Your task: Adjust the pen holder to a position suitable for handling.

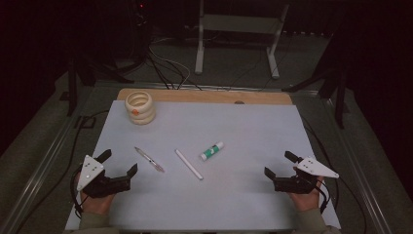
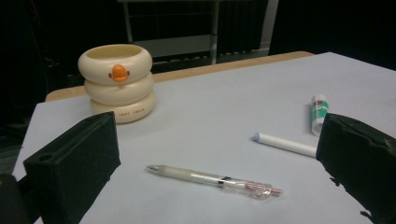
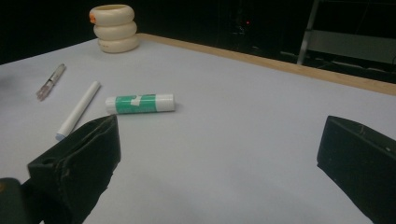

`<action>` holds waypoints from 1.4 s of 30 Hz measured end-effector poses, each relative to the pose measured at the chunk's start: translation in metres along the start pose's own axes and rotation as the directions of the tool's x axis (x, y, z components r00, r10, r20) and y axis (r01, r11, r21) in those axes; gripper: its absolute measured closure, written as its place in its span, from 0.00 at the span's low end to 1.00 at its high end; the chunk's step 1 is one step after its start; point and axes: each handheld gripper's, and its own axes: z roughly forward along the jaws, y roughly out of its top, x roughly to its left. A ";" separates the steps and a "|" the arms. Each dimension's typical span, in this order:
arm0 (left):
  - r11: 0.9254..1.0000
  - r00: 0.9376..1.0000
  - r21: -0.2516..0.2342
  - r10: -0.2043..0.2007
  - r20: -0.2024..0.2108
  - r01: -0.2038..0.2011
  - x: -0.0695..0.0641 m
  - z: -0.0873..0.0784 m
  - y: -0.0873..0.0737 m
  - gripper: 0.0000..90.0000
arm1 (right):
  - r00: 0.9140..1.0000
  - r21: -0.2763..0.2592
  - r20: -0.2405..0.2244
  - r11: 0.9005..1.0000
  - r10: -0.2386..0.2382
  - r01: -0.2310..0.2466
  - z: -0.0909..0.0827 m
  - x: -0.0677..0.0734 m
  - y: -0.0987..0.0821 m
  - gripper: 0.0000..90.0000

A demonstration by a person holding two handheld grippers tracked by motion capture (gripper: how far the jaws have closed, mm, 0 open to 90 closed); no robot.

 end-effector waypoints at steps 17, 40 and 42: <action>0.999 0.999 0.030 -0.044 -0.012 0.045 0.007 -0.003 0.012 0.00 | 1.000 0.003 0.025 1.000 -0.004 0.004 -0.001 0.001 0.000 0.00; 0.996 0.998 0.073 -0.052 0.022 0.050 0.038 0.041 0.069 0.00 | 0.999 0.016 0.047 1.000 -0.008 0.007 -0.006 0.005 0.000 0.00; 0.997 0.999 0.053 -0.050 0.018 0.049 0.041 0.045 0.068 0.00 | 0.999 0.018 0.052 1.000 -0.006 0.005 -0.005 0.004 -0.001 0.00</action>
